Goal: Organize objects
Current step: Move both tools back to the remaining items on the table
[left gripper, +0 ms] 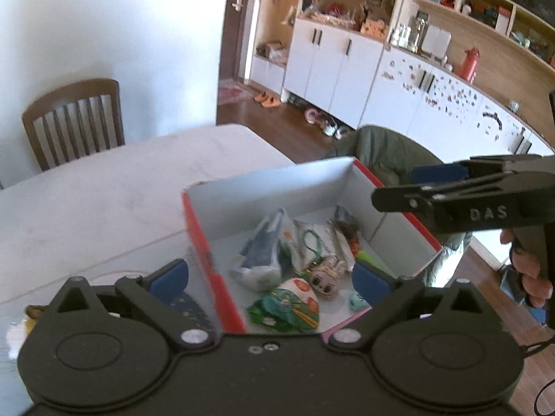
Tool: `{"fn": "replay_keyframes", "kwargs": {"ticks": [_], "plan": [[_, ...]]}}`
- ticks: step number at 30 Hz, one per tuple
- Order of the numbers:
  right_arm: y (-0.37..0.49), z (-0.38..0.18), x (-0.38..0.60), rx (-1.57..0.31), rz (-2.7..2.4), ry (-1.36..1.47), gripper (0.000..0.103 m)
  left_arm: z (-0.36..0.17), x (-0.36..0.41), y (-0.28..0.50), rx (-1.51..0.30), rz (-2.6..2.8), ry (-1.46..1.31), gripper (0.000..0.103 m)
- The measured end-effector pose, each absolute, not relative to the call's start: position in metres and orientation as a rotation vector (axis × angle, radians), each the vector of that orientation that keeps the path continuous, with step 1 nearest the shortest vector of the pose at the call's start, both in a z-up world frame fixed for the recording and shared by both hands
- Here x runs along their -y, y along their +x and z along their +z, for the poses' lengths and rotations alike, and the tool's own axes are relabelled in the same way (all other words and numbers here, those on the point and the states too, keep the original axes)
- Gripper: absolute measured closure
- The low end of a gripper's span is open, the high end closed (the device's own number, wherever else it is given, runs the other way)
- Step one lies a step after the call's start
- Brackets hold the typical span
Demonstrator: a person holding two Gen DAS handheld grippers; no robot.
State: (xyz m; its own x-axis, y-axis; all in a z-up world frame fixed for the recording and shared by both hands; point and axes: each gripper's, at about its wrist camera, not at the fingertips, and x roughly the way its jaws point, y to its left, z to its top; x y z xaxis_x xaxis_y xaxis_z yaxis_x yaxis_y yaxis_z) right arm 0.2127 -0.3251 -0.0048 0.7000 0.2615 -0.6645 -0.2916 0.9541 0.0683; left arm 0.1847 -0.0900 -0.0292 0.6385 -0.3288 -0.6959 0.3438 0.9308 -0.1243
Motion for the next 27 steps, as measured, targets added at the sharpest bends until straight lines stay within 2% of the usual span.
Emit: {"fn": "replay_keyframes", "kwargs": {"ticks": [17,27], "plan": [[0.185,0.014,0.233,-0.695,0.418,-0.085,0.020,-0.003,-0.026,0.160,-0.700,-0.241,-0.040,0.001],[0.188,0.007,0.169,-0.710,0.482,-0.096,0.020,-0.014,-0.098,0.151,-0.652,-0.104,-0.050,0.000]]}}
